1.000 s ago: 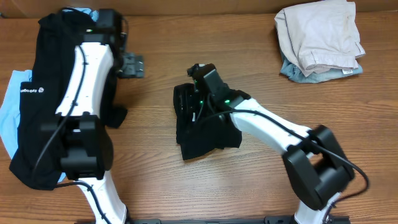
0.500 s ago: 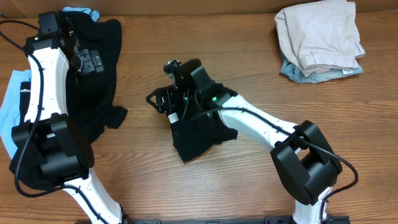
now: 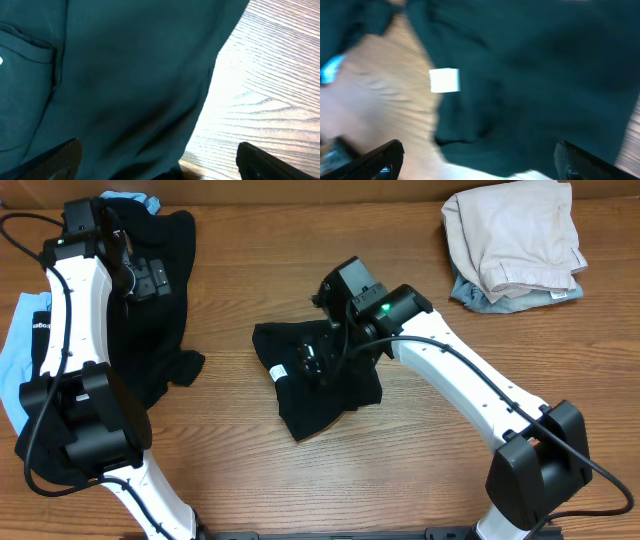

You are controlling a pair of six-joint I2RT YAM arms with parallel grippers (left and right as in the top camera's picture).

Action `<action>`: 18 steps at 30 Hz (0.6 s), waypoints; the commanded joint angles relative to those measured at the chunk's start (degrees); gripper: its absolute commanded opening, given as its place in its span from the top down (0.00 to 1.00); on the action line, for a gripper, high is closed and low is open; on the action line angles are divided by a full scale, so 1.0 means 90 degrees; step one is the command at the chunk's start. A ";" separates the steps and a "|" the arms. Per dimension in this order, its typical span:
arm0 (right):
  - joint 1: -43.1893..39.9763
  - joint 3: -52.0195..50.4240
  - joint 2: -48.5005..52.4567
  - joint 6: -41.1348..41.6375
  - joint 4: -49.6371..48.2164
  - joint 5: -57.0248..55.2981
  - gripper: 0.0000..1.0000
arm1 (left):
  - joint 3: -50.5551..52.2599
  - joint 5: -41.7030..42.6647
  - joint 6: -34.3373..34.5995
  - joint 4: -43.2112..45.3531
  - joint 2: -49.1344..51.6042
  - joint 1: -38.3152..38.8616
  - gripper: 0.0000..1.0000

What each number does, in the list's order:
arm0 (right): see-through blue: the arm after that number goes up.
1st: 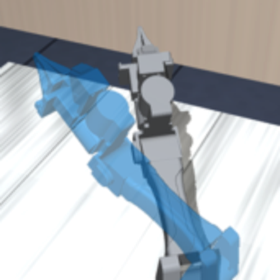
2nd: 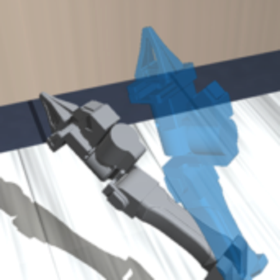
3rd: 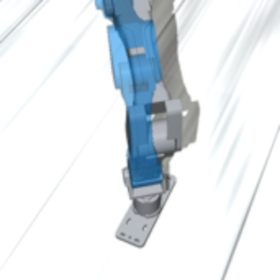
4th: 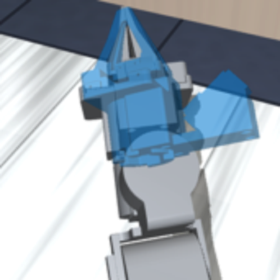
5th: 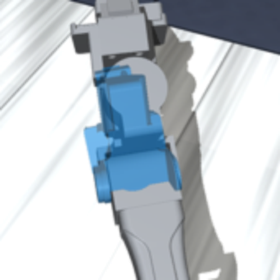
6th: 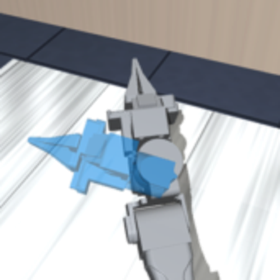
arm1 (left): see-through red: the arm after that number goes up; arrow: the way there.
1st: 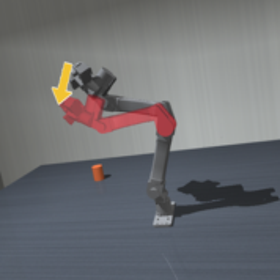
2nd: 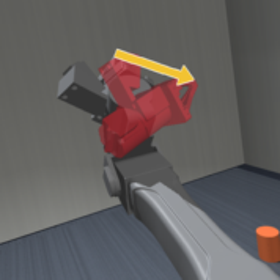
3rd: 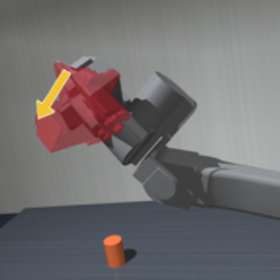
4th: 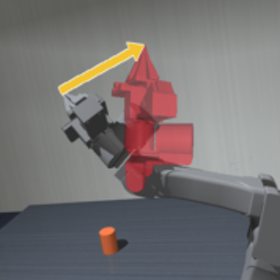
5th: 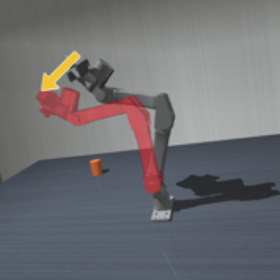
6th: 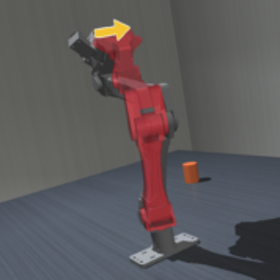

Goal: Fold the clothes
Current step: 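Grasp and adjust the folded shirt bundle with the right gripper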

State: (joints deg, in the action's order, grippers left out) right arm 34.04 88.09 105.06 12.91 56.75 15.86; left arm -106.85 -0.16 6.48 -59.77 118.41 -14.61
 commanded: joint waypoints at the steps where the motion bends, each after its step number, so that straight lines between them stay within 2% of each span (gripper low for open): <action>1: -0.0005 -0.0459 0.0175 -0.0155 -0.0126 -0.0668 0.00 | 0.0039 0.0187 -0.0010 -0.0022 -0.0044 0.0032 0.00; 8: -0.0053 -0.1399 0.0585 -0.0155 -0.1112 -0.0670 0.00 | 0.0041 0.0189 -0.0007 -0.0124 -0.0044 0.0044 0.00; 18: -0.0733 -0.1503 0.1421 -0.0073 -0.0954 -0.1005 0.00 | 0.0039 0.0189 -0.0010 -0.0270 -0.0044 0.0044 0.00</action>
State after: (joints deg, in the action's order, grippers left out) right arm 30.98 75.83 113.40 11.97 47.62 11.66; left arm -106.85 0.91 6.48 -62.00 118.41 -14.61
